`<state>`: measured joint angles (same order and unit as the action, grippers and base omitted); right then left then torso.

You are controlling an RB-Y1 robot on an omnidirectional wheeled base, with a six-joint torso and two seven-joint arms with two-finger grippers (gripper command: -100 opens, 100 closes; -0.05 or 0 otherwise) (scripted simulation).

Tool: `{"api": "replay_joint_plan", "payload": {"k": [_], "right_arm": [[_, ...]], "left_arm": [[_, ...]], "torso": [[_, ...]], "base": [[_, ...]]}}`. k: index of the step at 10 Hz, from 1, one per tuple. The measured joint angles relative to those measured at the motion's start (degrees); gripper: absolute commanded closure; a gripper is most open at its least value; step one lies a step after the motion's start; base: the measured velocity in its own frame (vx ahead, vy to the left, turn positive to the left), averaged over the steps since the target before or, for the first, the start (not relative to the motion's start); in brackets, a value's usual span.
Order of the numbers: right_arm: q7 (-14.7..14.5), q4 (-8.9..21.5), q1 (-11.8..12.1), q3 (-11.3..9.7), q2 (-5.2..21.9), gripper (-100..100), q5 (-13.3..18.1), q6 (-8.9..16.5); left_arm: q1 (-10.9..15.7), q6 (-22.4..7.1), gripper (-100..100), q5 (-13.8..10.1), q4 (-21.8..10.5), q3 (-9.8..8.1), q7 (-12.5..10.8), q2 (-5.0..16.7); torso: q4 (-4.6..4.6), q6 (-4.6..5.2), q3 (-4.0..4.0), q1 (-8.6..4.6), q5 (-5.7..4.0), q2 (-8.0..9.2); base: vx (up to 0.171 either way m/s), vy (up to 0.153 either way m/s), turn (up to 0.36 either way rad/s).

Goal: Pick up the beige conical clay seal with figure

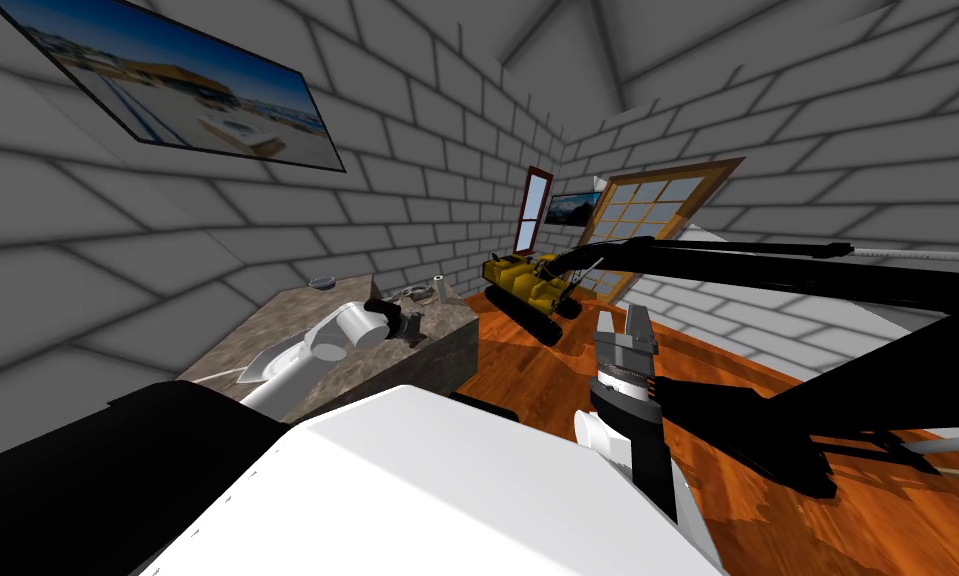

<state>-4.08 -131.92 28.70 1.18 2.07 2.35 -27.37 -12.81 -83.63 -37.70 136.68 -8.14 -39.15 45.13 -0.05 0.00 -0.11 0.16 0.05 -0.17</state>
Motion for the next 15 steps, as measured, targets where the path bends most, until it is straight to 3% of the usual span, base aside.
{"api": "replay_joint_plan", "payload": {"k": [3,4,5,6,15], "right_arm": [[0.0,0.0,0.0,0.0,0.0,0,0.0,0.0],[0.0,0.0,0.0,0.0,0.0,0,0.0,0.0],[0.0,0.0,0.0,0.0,0.0,0,0.0,0.0],[0.0,0.0,0.0,0.0,0.0,0,0.0,0.0],[0.0,0.0,0.0,0.0,0.0,0,0.0,0.0]], "left_arm": [[0.0,-4.4,-100,-2.4,-1.0,0.72,-0.8,0.7],[-1.2,-5.8,-100,-3.9,-1.2,0.39,-0.8,1.0],[-1.3,-6.2,0,-4.1,-1.2,0.33,-0.8,1.1],[-1.3,-6.2,-100,-4.0,-1.2,0.34,-0.8,1.1],[2.0,-1.8,-100,-3.2,-12.7,-0.45,3.1,0.3]], "torso": [[-0.01,0.0,-0.02,0.11,0.03,-0.03],[-0.01,-0.01,-0.02,0.1,0.03,-0.04],[0.01,0.0,0.02,-0.02,0.0,0.04],[0.03,0.0,0.07,-0.11,-0.02,0.12],[0.08,0.01,0.21,-0.25,-0.06,0.36]], "base": [[0.056,0.064,-0.004],[0.029,0.027,-0.001],[0.005,0.006,-0.001],[-0.03,-0.009,-0.1],[-0.046,-0.02,-0.071]]}}
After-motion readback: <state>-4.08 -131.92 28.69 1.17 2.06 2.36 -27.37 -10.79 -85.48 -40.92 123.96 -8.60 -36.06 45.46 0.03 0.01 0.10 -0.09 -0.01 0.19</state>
